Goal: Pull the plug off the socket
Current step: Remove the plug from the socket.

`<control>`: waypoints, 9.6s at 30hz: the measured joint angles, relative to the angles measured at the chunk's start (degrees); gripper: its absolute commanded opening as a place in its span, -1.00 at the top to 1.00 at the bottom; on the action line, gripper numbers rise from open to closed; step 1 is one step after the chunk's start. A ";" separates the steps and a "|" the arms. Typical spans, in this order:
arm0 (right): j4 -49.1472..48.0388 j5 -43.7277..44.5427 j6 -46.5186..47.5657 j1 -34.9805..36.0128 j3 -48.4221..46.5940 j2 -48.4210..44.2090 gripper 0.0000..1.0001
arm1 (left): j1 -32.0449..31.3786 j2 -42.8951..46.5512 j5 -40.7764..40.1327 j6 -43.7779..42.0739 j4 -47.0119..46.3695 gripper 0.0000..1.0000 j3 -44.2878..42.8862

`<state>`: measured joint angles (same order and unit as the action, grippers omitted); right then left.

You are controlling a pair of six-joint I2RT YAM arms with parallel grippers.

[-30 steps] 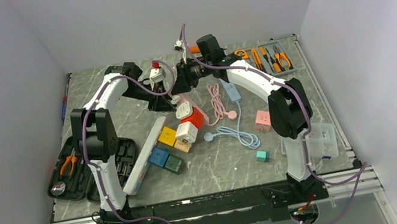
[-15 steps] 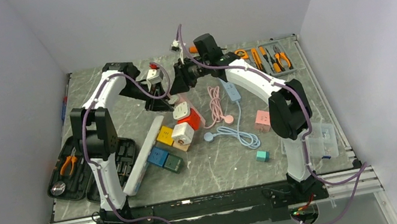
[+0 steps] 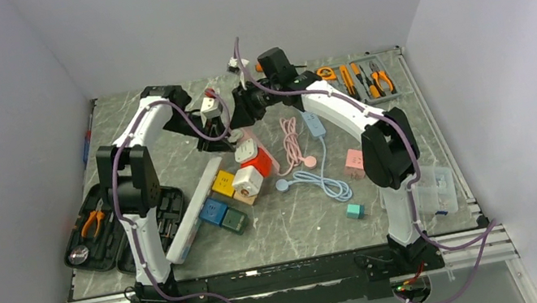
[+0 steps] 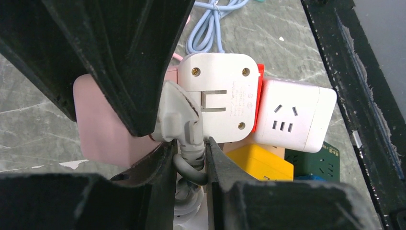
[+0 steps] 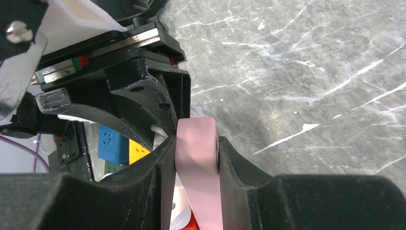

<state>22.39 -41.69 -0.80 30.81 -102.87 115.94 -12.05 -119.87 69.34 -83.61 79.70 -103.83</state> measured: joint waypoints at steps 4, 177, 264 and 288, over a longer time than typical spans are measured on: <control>-1.99 1.64 -0.07 0.31 1.55 0.00 1.00 | -0.20 0.00 -1.51 -0.52 -0.96 1.00 0.42; -17.09 46.12 -8.79 4.61 30.40 -35.21 -0.99 | -13.27 19.41 -29.20 72.26 -56.02 1.00 23.45; -32.79 47.58 -7.98 5.77 38.73 -31.17 1.00 | -14.67 22.60 -28.22 65.40 -48.30 1.00 19.06; -34.07 43.06 -9.01 2.67 52.43 -44.96 -1.00 | -16.17 22.77 -25.64 64.78 -40.65 1.00 18.12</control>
<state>-11.68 1.37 -9.80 33.47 -50.43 70.98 -28.23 -97.10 43.70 -18.83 39.05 -85.71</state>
